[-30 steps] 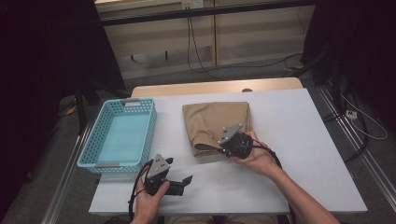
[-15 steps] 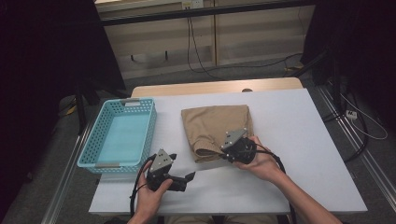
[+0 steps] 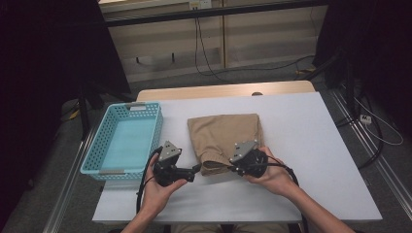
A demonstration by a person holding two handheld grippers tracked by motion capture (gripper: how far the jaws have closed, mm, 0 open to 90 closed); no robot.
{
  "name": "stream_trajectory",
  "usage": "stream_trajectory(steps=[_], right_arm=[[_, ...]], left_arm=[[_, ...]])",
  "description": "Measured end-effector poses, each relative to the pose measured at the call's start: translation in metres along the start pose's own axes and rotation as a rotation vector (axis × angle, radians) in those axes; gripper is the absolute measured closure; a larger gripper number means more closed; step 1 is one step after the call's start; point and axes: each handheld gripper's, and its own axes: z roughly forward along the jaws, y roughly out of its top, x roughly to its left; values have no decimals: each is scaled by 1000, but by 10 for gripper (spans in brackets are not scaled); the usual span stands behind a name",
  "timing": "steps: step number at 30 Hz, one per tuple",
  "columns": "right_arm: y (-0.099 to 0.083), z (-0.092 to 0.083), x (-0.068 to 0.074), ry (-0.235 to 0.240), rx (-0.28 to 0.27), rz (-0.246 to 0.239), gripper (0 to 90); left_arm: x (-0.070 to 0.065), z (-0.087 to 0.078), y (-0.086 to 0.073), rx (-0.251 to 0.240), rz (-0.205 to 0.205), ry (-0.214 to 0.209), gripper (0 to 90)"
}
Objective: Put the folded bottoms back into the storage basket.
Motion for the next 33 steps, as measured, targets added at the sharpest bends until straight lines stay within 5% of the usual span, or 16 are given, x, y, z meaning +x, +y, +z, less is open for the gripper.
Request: stream_trajectory(steps=[5,14,25,27,33], right_arm=[[0,-1,8,16,-7,-8,794],[0,-1,15,29,-25,-6,795],[0,1,22,53,-21,-17,795],[0,2,22,50,-21,-20,795],[-1,2,22,56,-23,-16,795]], left_arm=[[9,3,5,-9,-29,9,116],[14,25,23,21,-17,60,119],[37,53,38,10,-143,64,148],[45,65,43,59,-125,117,138],[61,80,46,67,-194,111,183]])
